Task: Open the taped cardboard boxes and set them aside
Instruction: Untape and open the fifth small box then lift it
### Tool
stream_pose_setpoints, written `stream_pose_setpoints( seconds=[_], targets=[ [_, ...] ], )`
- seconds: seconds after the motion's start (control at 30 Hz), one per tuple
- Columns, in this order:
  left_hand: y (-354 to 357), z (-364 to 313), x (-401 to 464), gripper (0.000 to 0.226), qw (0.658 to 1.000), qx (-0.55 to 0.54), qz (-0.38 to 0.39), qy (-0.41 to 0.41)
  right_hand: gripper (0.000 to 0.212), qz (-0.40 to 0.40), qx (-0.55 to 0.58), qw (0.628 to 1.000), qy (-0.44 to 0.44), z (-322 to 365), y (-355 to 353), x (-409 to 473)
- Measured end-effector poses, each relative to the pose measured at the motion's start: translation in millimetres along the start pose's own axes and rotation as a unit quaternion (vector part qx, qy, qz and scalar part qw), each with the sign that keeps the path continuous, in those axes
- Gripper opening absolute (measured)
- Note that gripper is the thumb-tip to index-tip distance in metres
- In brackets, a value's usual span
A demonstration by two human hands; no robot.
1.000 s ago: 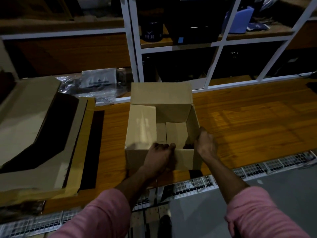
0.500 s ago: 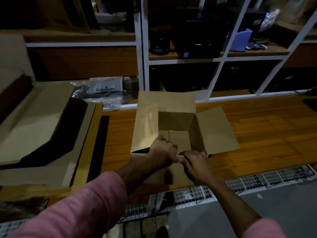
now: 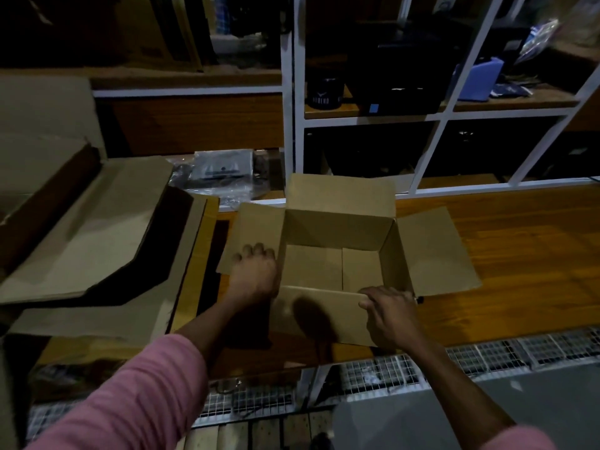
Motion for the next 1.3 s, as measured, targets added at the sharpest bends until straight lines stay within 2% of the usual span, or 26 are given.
stream_pose_setpoints(
  seconds=[0.1, 0.2, 0.33, 0.47, 0.53, 0.6, 0.7, 0.73, 0.83, 0.93, 1.03, 1.13, 1.23, 1.3],
  targets=[
    [32.4, 0.7, 2.0, 0.041, 0.981, -0.191, 0.014, -0.042, 0.033, -0.005, 0.002, 1.0, -0.006, -1.3, 2.0, 1.6],
    [38.8, -5.1, 8.8, 0.033, 0.947, -0.304, 0.008, -0.099, 0.033, -0.004, 0.002, 1.0, -0.007, -2.5, 3.8, 3.9],
    [44.4, -9.7, 23.8, 0.036, 0.935, -0.332, 0.056, -0.109, 0.03, -0.009, 0.006, 1.0, -0.005, -8.1, 8.9, 4.5],
    [58.6, -3.7, 37.0, 0.037, 0.914, -0.383, 0.057, -0.123, 0.028, -0.03, 0.012, 0.999, -0.008, -10.3, 12.8, 5.3],
    [65.1, -2.7, 37.5, 0.039, 0.924, -0.361, 0.052, -0.114, 0.034, -0.04, 0.015, 0.999, -0.009, -13.4, 14.6, 6.3],
    [65.8, -7.0, 26.7, 0.038, 0.949, -0.306, 0.004, -0.071, 0.038, -0.05, 0.017, 0.999, -0.01, -14.9, 16.9, 5.4],
    [59.9, -17.1, 0.9, 0.034, 0.926, -0.361, -0.103, -0.044, 0.036, -0.08, 0.021, 0.997, 0.005, -13.0, 19.5, 1.5],
    [61.3, -19.5, -5.6, 0.036, 0.92, -0.37, -0.123, -0.036, 0.036, -0.096, 0.021, 0.995, 0.01, -11.7, 19.7, -0.4],
    [61.4, -29.3, -32.6, 0.061, 0.964, -0.241, -0.103, -0.033, 0.03, -0.158, 0.012, 0.987, 0.036, -3.0, 15.9, -10.1],
    [70.5, -35.4, -65.2, 0.084, 0.976, -0.203, -0.068, -0.024, 0.032, -0.176, -0.029, 0.974, 0.138, 13.7, 6.1, -31.6],
    [85.5, -34.9, -73.0, 0.11, 0.979, -0.202, -0.035, -0.002, 0.052, -0.119, -0.061, 0.969, 0.21, 14.7, 1.9, -51.1],
    [92.9, -31.3, -61.3, 0.124, 0.959, -0.273, -0.059, 0.055, 0.079, -0.041, -0.027, 0.969, 0.243, 1.1, 0.8, -57.6],
    [97.4, -28.6, -50.2, 0.133, 0.94, -0.301, -0.066, 0.146, 0.098, 0.002, 0.047, 0.978, 0.203, -15.0, 4.2, -54.0],
    [97.4, -28.1, -46.2, 0.141, 0.94, -0.284, -0.05, 0.181, 0.108, 0.017, 0.115, 0.979, 0.167, -24.1, 7.8, -47.6]
  ],
)
Point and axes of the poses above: each hand's wrist, its own x-axis towards the middle knuckle, its own y-axis out of the palm, z = x × y, the point moved 1 cm from there along x, towards the middle knuckle, and after that the axes turned 1 degree about z, right-handed, at the moved point
